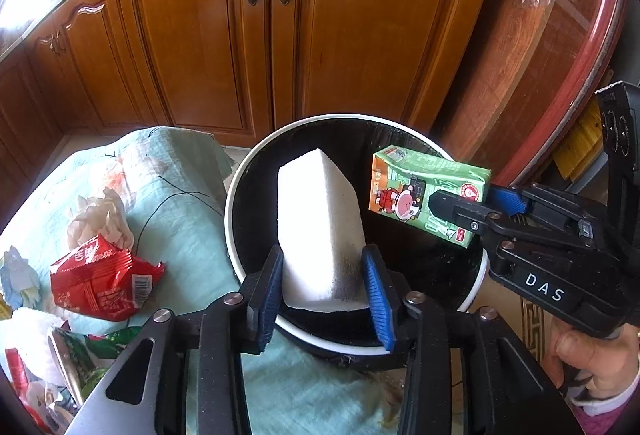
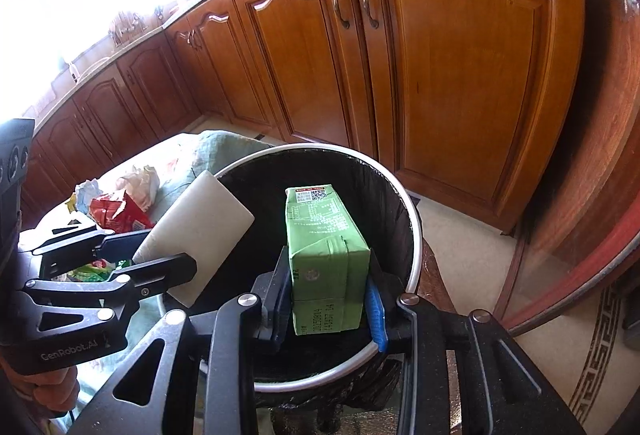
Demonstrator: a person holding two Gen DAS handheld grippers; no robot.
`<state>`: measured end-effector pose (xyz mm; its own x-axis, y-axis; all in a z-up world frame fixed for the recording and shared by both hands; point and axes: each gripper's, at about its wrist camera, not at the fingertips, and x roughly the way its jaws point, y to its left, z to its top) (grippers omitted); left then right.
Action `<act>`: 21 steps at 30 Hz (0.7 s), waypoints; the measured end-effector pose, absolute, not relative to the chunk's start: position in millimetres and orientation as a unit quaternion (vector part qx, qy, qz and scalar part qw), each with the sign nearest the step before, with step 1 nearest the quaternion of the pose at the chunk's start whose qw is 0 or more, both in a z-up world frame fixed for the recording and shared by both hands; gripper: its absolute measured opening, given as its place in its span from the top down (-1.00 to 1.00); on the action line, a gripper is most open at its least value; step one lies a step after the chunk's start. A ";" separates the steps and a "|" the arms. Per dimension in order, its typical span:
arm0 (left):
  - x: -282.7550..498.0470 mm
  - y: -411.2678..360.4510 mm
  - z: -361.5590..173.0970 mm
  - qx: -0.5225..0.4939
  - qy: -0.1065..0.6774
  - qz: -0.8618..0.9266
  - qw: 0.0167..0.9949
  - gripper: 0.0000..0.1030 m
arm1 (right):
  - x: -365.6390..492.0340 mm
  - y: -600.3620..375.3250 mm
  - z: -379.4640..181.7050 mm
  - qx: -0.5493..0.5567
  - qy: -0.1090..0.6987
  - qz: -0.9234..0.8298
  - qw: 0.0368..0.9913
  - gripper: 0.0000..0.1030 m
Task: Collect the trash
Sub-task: 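Carry the sponge and juice box in both grippers over the trash bin, then open both grippers to drop the sponge and juice box into the bin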
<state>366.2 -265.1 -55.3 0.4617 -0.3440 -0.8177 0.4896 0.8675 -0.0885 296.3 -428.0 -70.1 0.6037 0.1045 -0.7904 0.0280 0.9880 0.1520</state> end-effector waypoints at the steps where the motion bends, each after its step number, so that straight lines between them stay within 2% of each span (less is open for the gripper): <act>1: 367.8 -266.5 -55.7 0.078 0.459 -0.243 0.851 0.03 | 297.8 -429.0 -71.3 0.075 0.447 0.021 0.891 0.33; 3: 368.9 -264.3 -53.9 0.070 0.457 -0.244 0.852 -0.16 | 300.2 -431.1 -71.8 0.080 0.448 0.019 0.890 -0.03; 9: 356.3 -253.0 -51.9 0.055 0.443 -0.241 0.862 -0.25 | 288.2 -433.4 -63.8 0.102 0.424 0.020 0.900 -0.18; 12: 340.9 -242.0 -50.1 0.039 0.429 -0.241 0.870 -0.31 | 275.7 -432.8 -59.3 0.122 0.409 0.022 0.904 -0.46; 15: 318.3 -225.0 -46.4 0.026 0.410 -0.232 0.882 -0.40 | 263.1 -427.1 -53.9 0.136 0.394 0.023 0.909 -0.58; 21: 278.0 -190.7 -48.5 -0.009 0.395 -0.213 0.893 -0.40 | 235.8 -402.9 -47.1 0.153 0.364 0.032 0.918 -0.66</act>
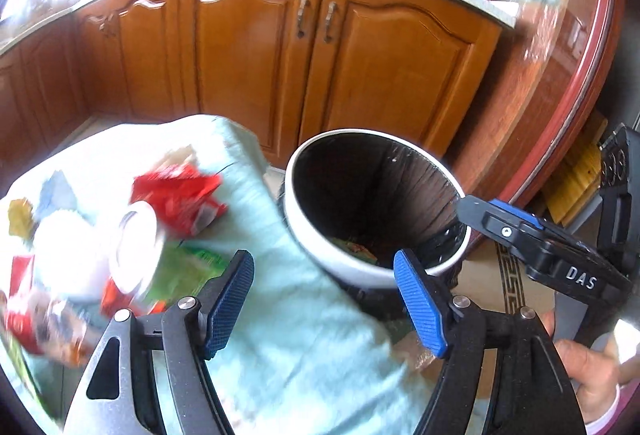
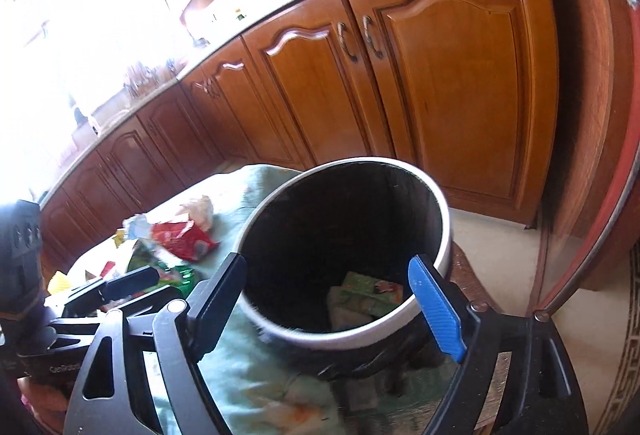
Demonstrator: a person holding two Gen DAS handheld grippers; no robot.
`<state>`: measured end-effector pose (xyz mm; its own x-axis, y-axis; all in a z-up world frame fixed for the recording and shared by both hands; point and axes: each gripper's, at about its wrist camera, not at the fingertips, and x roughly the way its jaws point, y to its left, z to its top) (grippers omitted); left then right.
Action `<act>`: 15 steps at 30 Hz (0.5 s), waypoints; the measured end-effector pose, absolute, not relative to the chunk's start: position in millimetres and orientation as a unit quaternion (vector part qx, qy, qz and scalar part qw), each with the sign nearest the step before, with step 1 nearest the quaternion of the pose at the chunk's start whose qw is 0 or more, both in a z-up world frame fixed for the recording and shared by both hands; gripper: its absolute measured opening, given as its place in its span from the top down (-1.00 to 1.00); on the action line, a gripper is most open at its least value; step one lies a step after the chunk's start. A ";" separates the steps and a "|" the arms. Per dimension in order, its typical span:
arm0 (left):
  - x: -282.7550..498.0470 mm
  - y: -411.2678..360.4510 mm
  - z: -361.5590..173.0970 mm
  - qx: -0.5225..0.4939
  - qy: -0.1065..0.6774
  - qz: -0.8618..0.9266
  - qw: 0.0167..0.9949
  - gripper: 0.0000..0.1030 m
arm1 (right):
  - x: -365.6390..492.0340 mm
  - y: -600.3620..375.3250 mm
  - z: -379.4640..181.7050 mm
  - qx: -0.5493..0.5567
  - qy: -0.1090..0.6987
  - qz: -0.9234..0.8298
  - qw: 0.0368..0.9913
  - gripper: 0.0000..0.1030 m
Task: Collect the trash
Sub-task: 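Open both grippers to drop the sponge and juice box into the bin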
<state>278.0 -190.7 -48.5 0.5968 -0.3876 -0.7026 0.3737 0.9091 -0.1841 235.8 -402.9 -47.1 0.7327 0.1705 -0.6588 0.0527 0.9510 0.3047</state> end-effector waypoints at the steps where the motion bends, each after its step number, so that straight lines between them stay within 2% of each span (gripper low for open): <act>1: 271.7 -184.3 -49.0 -0.014 0.394 -0.209 0.895 -0.40 | 231.1 -397.6 -46.3 0.155 0.360 0.036 0.919 -0.66; 15: 198.1 -91.3 -39.9 -0.067 0.385 -0.132 0.911 -0.40 | 203.9 -328.5 -54.6 0.156 0.363 0.103 0.913 -0.68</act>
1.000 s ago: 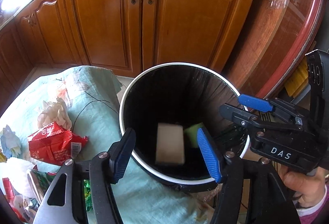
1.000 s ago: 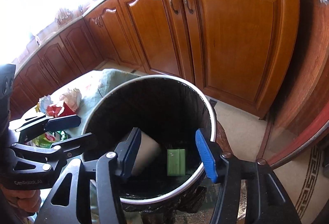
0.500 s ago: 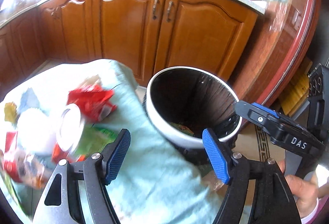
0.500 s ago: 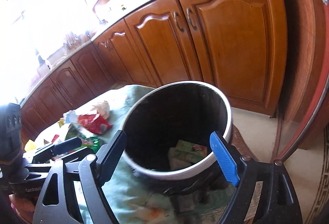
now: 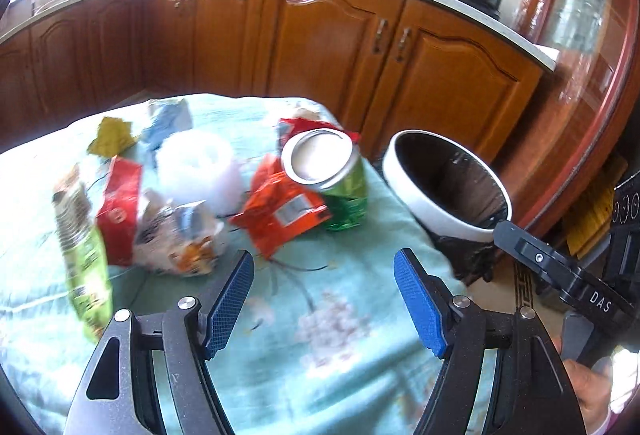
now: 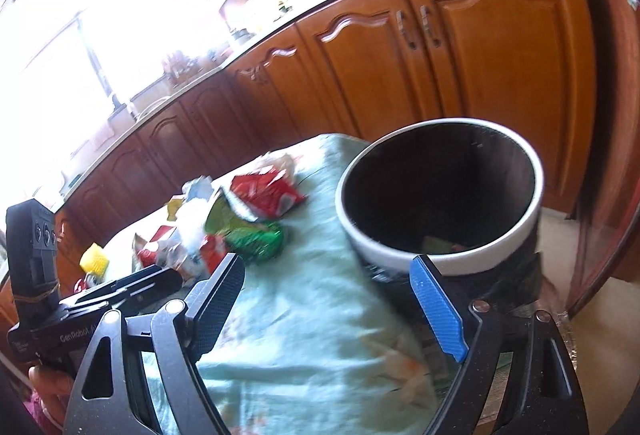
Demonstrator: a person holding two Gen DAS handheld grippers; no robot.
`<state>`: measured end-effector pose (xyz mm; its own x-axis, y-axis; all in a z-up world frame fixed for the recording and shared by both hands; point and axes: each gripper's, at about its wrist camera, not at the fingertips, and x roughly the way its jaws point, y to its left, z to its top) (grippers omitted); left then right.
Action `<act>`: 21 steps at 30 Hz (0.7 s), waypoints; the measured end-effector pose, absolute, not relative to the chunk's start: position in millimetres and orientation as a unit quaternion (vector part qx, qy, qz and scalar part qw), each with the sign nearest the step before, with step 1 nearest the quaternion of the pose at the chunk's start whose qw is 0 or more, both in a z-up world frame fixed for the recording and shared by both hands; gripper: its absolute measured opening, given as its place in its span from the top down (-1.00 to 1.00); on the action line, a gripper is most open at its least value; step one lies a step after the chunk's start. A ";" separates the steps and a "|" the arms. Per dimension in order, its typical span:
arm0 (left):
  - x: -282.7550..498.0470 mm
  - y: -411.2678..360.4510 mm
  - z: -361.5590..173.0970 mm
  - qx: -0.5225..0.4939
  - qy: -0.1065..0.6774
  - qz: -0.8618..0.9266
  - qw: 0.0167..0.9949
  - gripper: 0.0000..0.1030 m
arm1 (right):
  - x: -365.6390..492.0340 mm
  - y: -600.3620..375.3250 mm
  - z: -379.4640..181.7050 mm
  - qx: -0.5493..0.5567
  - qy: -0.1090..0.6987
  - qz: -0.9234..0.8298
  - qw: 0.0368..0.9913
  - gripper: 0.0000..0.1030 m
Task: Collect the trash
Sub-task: 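Open both grippers to drop the sponge and juice box into the bin, then grasp the orange snack bag with the left gripper while the right grasps the crushed green can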
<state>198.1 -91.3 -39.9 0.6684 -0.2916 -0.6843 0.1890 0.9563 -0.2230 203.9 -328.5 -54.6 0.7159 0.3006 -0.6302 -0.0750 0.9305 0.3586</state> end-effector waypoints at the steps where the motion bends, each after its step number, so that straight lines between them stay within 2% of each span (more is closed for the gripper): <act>1: 196.2 -86.2 -39.8 -0.071 0.386 -0.127 0.911 -0.40 | 204.5 -323.6 -55.1 0.153 0.364 0.108 0.912 -0.68; 9: 186.4 -56.0 -40.1 -0.085 0.395 -0.094 0.910 -0.40 | 210.6 -291.5 -58.7 0.123 0.374 0.147 0.907 -0.68; 21: 222.1 -42.9 -46.3 -0.059 0.413 -0.066 0.907 -0.40 | 246.8 -256.4 -62.5 0.068 0.378 0.189 0.904 -0.68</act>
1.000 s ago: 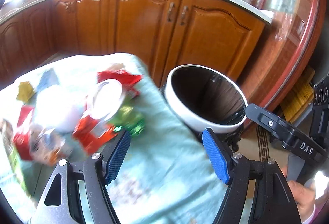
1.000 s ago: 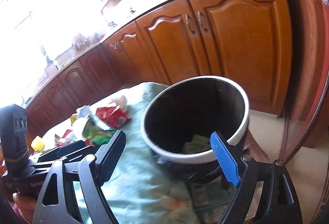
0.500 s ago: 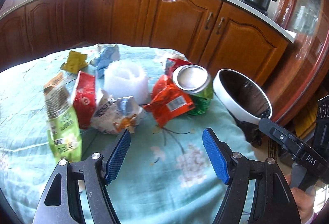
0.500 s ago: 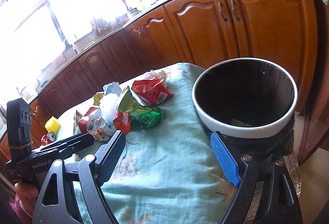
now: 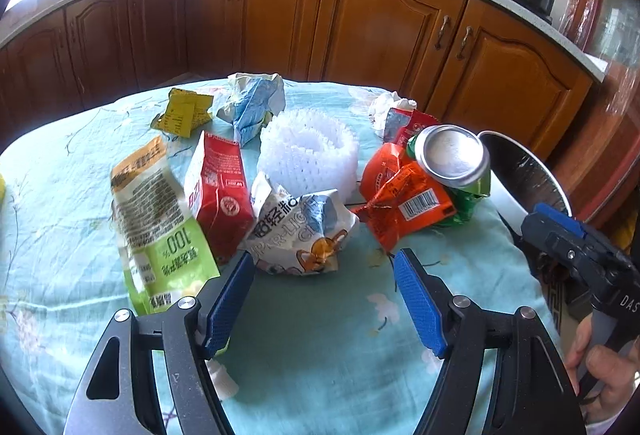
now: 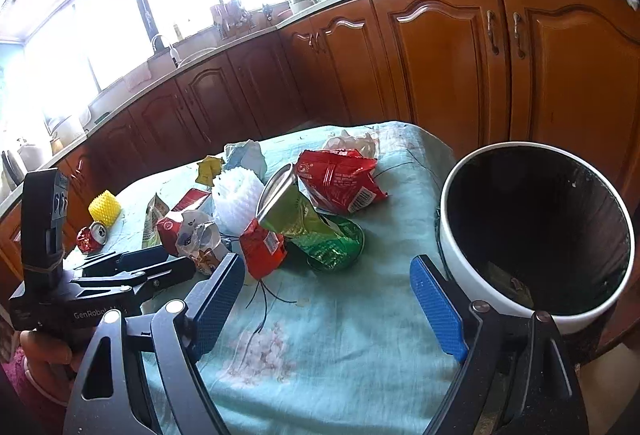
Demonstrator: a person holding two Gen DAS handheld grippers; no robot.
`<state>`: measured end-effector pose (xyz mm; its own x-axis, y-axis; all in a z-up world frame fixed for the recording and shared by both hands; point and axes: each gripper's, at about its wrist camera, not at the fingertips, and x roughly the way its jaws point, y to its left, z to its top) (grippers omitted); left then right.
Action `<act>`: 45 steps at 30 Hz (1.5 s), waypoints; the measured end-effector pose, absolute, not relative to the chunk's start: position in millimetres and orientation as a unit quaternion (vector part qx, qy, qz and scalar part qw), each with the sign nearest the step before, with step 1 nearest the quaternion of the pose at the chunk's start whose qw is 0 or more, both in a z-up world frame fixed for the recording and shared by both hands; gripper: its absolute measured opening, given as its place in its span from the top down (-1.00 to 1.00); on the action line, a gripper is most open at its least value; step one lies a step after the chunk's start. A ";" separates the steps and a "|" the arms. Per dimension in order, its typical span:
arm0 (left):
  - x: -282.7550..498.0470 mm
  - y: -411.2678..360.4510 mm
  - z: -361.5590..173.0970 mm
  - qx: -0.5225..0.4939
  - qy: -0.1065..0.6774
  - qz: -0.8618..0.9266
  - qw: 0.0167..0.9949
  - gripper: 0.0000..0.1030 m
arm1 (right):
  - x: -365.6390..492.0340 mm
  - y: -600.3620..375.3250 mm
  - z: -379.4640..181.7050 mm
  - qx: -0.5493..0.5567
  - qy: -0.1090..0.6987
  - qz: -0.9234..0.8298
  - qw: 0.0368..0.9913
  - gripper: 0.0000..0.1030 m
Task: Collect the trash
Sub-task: 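Grasp the orange snack bag with the left gripper while the right grasps the crushed green can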
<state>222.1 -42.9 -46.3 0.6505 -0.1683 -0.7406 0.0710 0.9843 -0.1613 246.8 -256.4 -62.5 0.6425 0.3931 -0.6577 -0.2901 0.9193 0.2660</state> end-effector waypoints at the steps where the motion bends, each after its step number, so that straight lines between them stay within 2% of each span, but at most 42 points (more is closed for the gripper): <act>1: 225.8 -45.4 -46.8 -0.051 0.413 -0.066 0.907 -0.40 | 251.0 -252.8 -63.5 0.063 0.379 0.192 0.903 -0.68; 10: 256.0 -49.9 -67.4 -0.009 0.430 -0.035 0.902 -0.37 | 284.0 -226.9 -79.4 0.016 0.393 0.215 0.894 -0.64; 12: 258.4 -48.6 -69.9 -0.007 0.428 -0.031 0.903 -0.31 | 288.8 -225.7 -81.7 0.016 0.395 0.216 0.893 -0.45; 13: 258.6 -48.6 -70.6 -0.006 0.426 -0.031 0.904 -0.09 | 290.6 -225.3 -82.1 0.018 0.396 0.217 0.892 -0.34; 14: 259.8 -48.4 -72.0 -0.007 0.429 -0.035 0.903 0.08 | 291.3 -225.6 -82.0 0.020 0.396 0.216 0.892 -0.02; 15: 263.5 -49.1 -75.3 -0.014 0.437 -0.045 0.898 0.53 | 291.3 -225.8 -81.8 0.020 0.397 0.211 0.893 0.32; 16: 266.5 -48.0 -78.7 -0.024 0.446 -0.053 0.893 0.81 | 291.0 -226.0 -81.9 0.020 0.398 0.209 0.893 0.37; 19: 267.0 -43.2 -82.8 -0.037 0.449 -0.061 0.891 0.96 | 286.3 -232.2 -78.9 0.034 0.391 0.206 0.896 0.46; 22: 259.8 -43.9 -78.0 -0.039 0.437 -0.072 0.896 1.00 | 277.6 -239.6 -73.8 0.047 0.384 0.201 0.900 0.47; 29: 244.1 -42.7 -61.3 -0.043 0.413 -0.089 0.906 1.00 | 257.2 -259.7 -61.0 0.085 0.373 0.195 0.903 0.47; 32: 244.5 -40.0 -56.9 -0.060 0.420 -0.098 0.900 0.74 | 249.6 -267.2 -57.0 0.098 0.369 0.188 0.905 0.48; 34: 246.8 -40.7 -52.6 -0.067 0.415 -0.106 0.901 0.22 | 246.0 -273.1 -54.6 0.106 0.367 0.184 0.906 0.48; 37: 253.8 -56.0 -48.0 -0.048 0.406 -0.111 0.906 -0.13 | 240.4 -280.3 -53.2 0.112 0.366 0.174 0.907 0.48; 45: 279.7 -104.0 -54.0 0.008 0.406 -0.126 0.905 -0.23 | 229.3 -306.7 -55.9 0.142 0.366 0.151 0.907 0.48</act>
<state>279.7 -104.0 -54.0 0.6379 -0.2217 -0.7375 0.2347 0.9681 -0.0879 229.3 -306.7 -55.9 0.6873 0.3778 -0.6204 -0.1697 0.9140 0.3686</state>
